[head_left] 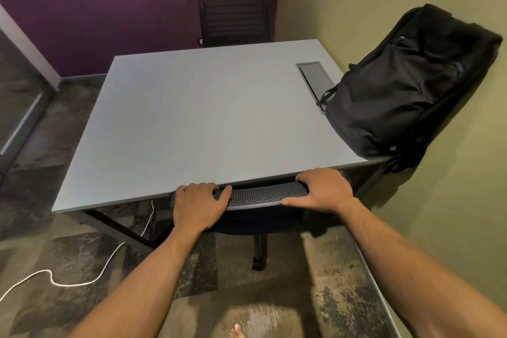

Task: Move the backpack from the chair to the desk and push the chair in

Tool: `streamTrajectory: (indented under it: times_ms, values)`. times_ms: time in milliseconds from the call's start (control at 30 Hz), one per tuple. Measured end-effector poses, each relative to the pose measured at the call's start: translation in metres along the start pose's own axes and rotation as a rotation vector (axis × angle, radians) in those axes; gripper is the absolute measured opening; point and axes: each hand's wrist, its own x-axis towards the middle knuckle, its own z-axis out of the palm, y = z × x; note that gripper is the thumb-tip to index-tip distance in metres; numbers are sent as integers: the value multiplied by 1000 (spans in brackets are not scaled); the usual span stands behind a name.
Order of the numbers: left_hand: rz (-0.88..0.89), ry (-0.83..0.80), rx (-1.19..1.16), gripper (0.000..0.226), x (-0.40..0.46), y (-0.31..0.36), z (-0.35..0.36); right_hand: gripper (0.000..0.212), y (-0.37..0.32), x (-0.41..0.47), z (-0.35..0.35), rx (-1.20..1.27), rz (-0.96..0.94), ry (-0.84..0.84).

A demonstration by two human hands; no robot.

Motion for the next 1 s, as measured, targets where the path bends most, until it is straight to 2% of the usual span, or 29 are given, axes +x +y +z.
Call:
streamTrajectory:
  times_ms: [367, 567, 800, 900, 1000]
  values:
    - [19, -27, -6, 73, -5, 2, -4, 90, -6, -14, 6, -17, 65, 41]
    - [30, -109, -52, 74, -2, 3, -7, 100, -4, -16, 5, 86, 127, 45]
    - [55, -208, -51, 80, 6, 1, -10, 89, -9, -7, -9, 221, 270, -28]
    - [49, -188, -70, 88, 11, 6, -12, 81, -8, 2, -4, 227, 325, 60]
    - [56, -87, -127, 92, 12, 16, -16, 83, -12, 9, -3, 188, 340, 110]
